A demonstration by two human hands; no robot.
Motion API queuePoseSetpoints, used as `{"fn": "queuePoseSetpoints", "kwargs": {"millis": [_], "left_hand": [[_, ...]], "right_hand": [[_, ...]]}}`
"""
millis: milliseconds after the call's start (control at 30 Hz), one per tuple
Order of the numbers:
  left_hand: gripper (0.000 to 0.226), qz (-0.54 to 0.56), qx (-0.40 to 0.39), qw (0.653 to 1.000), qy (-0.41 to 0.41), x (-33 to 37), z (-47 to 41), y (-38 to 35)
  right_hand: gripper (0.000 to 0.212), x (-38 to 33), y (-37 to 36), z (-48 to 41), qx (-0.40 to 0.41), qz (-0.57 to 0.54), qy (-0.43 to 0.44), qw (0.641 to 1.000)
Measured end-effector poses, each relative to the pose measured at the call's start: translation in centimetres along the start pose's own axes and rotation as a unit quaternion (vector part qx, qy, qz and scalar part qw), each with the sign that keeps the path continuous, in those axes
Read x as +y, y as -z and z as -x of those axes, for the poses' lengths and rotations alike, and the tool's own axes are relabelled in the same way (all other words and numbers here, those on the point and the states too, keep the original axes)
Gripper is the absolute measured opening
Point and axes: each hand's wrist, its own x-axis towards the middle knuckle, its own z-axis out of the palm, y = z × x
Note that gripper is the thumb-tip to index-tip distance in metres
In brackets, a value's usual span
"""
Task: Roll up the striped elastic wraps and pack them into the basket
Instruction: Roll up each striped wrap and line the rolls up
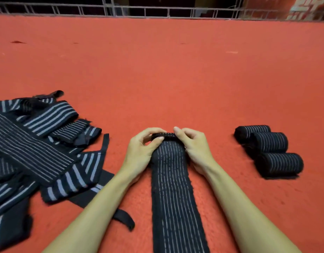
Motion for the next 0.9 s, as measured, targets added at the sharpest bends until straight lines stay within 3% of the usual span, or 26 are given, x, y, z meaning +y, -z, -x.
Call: {"fn": "queuePoseSetpoints", "kwargs": {"millis": [233, 433, 533, 633, 900], "left_hand": [[0.02, 0.048, -0.02, 0.998, 0.031, -0.5, 0.0, -0.2], [0.006, 0.084, -0.002, 0.995, 0.046, -0.7, 0.1, -0.2], [0.011, 0.057, 0.0, 0.998, 0.034, -0.6, 0.2, -0.2], [0.02, 0.076, -0.019, 0.995, 0.056, -0.4, 0.4, -0.3], [0.022, 0.013, -0.02, 1.0, -0.021, 0.2, 0.8, 0.0]], "right_hand": [[0.02, 0.8, 0.1, -0.4, -0.011, -0.008, -0.008, 1.0], [0.01, 1.0, 0.0, -0.4, 0.013, 0.034, 0.054, 0.998], [0.005, 0.6, -0.1, -0.3, 0.025, 0.055, 0.083, 0.995], [0.015, 0.5, -0.1, -0.2, 0.035, 0.07, 0.094, 0.992], [0.011, 0.0, -0.3, 0.5, 0.009, 0.012, 0.075, 0.997]]}}
